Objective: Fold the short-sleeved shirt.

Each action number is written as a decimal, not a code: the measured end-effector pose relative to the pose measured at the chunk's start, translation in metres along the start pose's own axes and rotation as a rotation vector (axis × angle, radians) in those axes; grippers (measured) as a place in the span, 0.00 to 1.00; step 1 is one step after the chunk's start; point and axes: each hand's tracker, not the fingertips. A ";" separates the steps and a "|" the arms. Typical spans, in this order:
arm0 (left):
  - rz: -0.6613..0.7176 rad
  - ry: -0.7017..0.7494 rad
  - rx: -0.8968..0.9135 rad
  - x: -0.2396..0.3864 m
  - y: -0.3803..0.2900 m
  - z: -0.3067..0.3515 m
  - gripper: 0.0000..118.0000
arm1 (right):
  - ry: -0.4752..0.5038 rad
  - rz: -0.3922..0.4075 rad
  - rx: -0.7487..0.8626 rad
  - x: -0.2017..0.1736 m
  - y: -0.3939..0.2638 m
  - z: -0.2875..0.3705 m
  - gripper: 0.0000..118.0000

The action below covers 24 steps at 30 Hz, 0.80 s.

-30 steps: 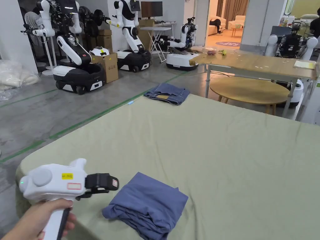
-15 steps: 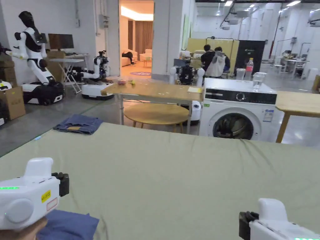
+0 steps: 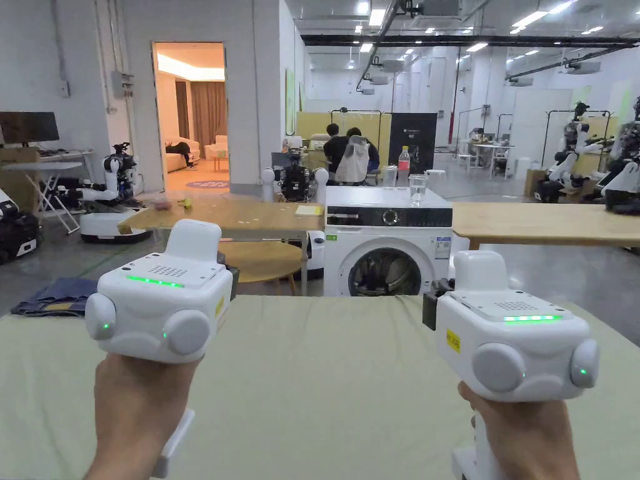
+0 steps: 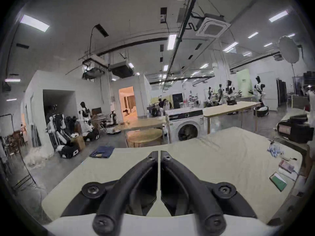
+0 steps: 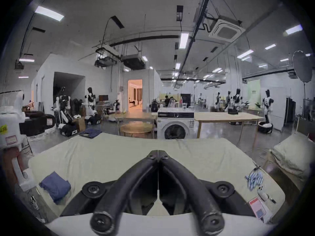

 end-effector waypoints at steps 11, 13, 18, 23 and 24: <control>0.022 -0.001 -0.010 -0.010 -0.016 0.008 0.24 | 0.014 0.009 0.002 -0.006 -0.008 0.001 0.08; 0.023 0.002 -0.015 -0.012 -0.018 0.007 0.41 | 0.026 0.008 -0.003 -0.008 -0.007 0.000 0.10; 0.031 -0.005 -0.020 -0.011 -0.019 0.007 0.86 | 0.022 0.017 0.009 -0.014 -0.007 0.000 0.60; 0.034 -0.015 0.015 -0.009 -0.019 0.010 0.93 | 0.006 0.038 0.033 -0.016 -0.009 0.000 0.90; 0.032 -0.011 0.018 -0.009 -0.018 0.010 0.93 | 0.011 0.047 0.034 -0.017 -0.009 0.000 0.90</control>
